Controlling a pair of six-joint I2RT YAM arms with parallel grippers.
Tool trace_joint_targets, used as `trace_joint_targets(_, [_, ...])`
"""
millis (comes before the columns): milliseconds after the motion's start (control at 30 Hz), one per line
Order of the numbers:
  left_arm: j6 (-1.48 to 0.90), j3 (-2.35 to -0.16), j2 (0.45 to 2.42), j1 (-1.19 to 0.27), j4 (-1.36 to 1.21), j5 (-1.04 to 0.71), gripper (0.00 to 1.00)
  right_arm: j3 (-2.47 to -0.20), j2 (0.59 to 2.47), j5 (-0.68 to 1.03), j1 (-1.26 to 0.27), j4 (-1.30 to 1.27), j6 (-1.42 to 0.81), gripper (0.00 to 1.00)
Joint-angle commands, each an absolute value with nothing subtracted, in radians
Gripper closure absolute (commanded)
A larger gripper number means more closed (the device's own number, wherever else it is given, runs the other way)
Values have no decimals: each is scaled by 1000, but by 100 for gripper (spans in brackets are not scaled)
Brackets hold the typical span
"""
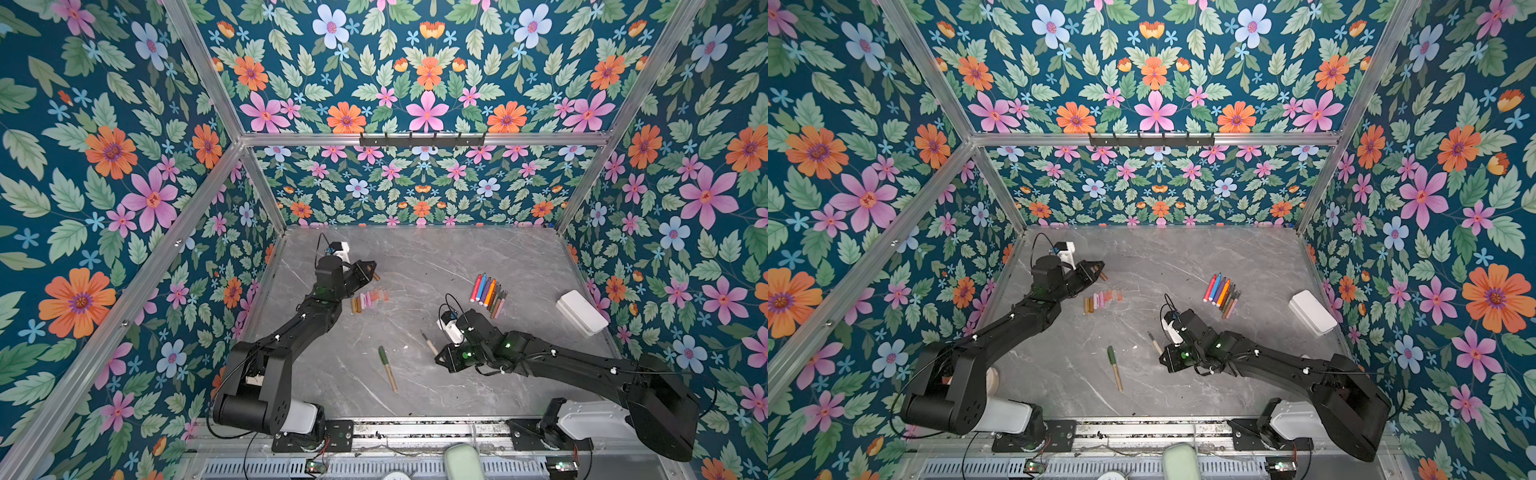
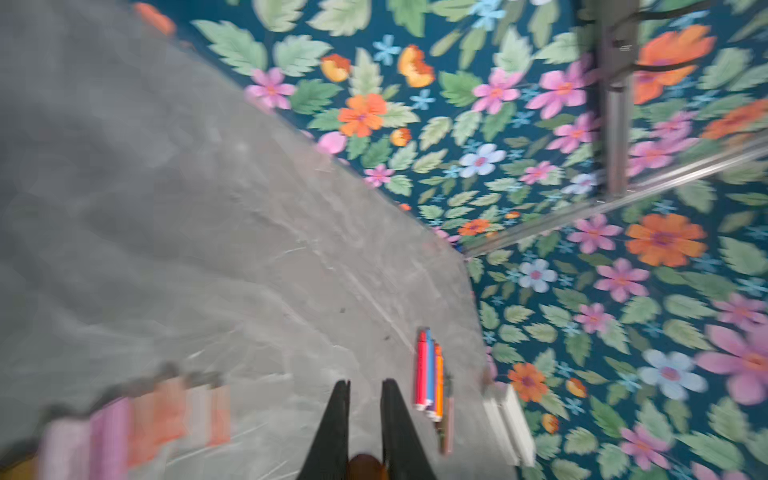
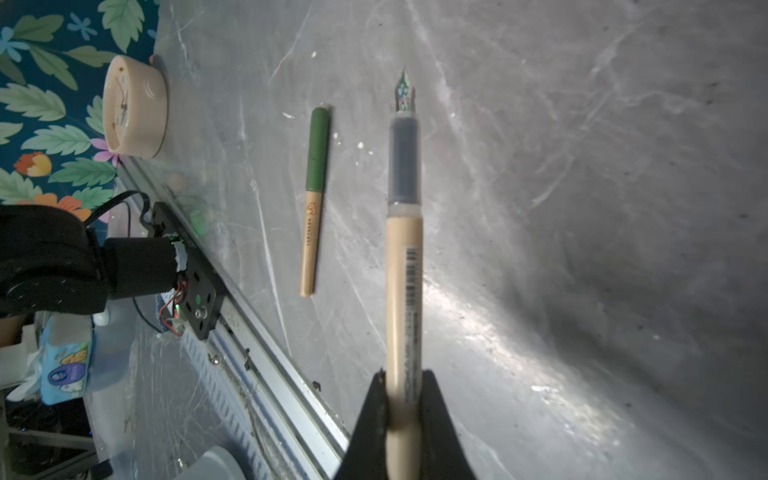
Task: Open the pen caps
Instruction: 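Pull the brown cap off with the left gripper while the right holds the pen body, then release the brown cap in the cap row while the right carries the pen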
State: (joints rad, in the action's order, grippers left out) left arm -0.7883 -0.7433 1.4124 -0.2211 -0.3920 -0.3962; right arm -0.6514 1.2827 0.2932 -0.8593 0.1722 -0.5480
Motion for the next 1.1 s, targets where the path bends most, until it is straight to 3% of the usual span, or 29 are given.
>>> trace_joint_targets(0, [-642, -687, 1363, -163, -194, -261, 100, -643, 1282, 272, -841, 189, -553, 100])
trace_joint_targets(200, [-521, -648, 1372, -83, -66, -96, 100, -664, 1307, 285, -834, 199, -544, 100])
trace_joint_targets(700, [-439, -739, 1622, -20, -108, -239, 93, -712, 1324, 287, -834, 240, -534, 100])
trace_joint_targets(1067, [-446, -778, 1699, -20, -135, -281, 83, -723, 1322, 279, -834, 253, -530, 100])
